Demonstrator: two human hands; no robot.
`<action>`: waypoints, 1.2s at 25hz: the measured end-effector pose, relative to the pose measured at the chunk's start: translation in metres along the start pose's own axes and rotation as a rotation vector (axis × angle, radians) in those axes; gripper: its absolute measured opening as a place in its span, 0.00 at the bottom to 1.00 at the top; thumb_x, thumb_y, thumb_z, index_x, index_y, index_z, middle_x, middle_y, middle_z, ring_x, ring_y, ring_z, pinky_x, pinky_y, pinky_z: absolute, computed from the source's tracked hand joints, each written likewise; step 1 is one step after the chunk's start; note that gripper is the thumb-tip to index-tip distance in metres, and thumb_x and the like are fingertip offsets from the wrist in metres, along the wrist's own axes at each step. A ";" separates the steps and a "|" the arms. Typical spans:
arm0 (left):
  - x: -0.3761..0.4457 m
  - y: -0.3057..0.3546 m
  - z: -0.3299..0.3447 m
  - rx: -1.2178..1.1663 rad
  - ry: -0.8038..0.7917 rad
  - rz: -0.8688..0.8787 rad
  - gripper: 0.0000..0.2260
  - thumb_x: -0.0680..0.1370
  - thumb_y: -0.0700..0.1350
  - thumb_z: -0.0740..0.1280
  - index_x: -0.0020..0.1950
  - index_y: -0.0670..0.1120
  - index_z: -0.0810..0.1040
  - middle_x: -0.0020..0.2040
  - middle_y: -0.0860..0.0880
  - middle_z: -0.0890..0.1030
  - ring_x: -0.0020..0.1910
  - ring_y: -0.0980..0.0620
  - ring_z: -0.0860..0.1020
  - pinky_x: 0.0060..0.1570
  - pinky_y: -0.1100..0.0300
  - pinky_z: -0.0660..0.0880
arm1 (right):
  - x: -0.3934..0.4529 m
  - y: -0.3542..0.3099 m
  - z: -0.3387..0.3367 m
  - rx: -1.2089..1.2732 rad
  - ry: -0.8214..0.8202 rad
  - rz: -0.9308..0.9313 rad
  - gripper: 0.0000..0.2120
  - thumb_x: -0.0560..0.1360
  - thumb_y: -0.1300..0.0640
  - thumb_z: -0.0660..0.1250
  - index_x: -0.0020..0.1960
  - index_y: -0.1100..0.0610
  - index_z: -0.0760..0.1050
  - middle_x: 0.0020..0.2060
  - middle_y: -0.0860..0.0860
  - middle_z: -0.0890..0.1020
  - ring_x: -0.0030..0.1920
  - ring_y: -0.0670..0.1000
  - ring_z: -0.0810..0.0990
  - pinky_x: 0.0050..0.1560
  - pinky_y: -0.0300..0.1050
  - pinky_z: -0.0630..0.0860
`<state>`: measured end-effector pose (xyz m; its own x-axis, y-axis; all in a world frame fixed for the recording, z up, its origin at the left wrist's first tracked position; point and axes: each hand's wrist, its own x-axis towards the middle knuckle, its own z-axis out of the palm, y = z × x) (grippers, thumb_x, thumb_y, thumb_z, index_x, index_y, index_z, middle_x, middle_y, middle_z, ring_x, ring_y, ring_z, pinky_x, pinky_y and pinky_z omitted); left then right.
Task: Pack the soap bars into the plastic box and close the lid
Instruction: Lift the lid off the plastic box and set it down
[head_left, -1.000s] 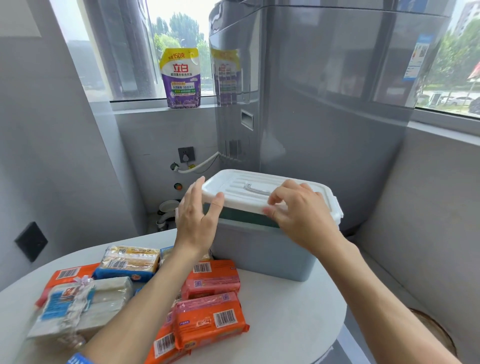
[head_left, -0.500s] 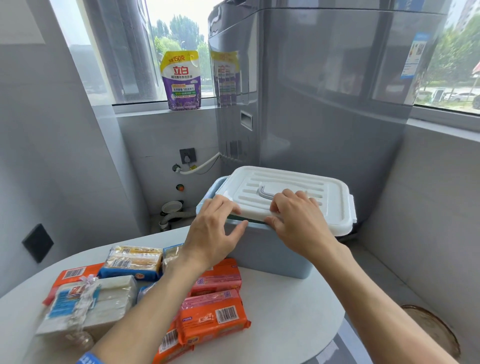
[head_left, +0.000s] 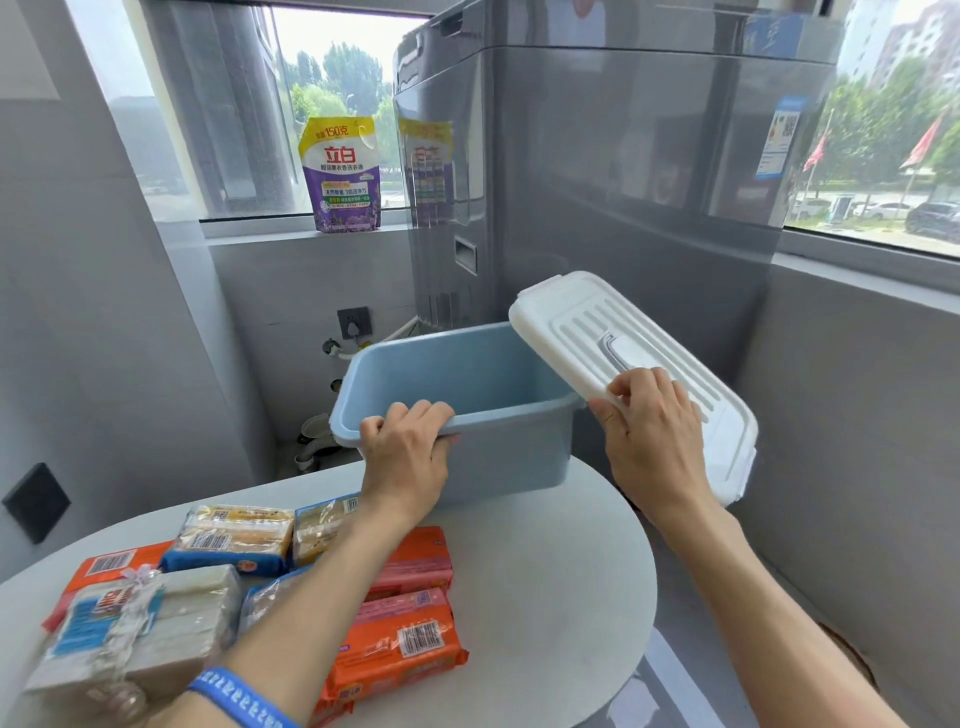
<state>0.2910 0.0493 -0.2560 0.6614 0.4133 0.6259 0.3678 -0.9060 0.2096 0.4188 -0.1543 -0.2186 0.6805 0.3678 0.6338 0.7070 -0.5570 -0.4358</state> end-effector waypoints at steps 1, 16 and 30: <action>0.004 -0.003 -0.004 0.004 0.033 0.001 0.04 0.76 0.42 0.69 0.50 0.47 0.80 0.43 0.51 0.81 0.44 0.44 0.75 0.42 0.54 0.54 | 0.000 0.006 -0.001 0.010 0.006 0.012 0.07 0.79 0.54 0.64 0.48 0.58 0.73 0.45 0.54 0.76 0.46 0.58 0.72 0.48 0.53 0.67; 0.015 -0.075 -0.091 0.122 0.352 -0.097 0.04 0.75 0.43 0.71 0.48 0.45 0.79 0.41 0.46 0.81 0.43 0.40 0.75 0.41 0.56 0.49 | -0.034 0.007 0.058 0.185 -0.303 0.055 0.08 0.77 0.52 0.67 0.44 0.53 0.70 0.41 0.49 0.76 0.44 0.56 0.74 0.44 0.52 0.69; 0.013 -0.074 -0.073 0.102 0.313 0.021 0.03 0.76 0.45 0.70 0.48 0.46 0.79 0.41 0.49 0.80 0.43 0.42 0.75 0.43 0.56 0.51 | -0.066 -0.011 0.110 -0.190 -0.702 -0.245 0.09 0.79 0.51 0.62 0.56 0.54 0.74 0.55 0.52 0.78 0.56 0.56 0.74 0.54 0.50 0.69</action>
<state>0.2252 0.1152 -0.2086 0.4425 0.3318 0.8331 0.4302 -0.8937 0.1275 0.3878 -0.0907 -0.3258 0.5159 0.8487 0.1163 0.8515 -0.4933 -0.1777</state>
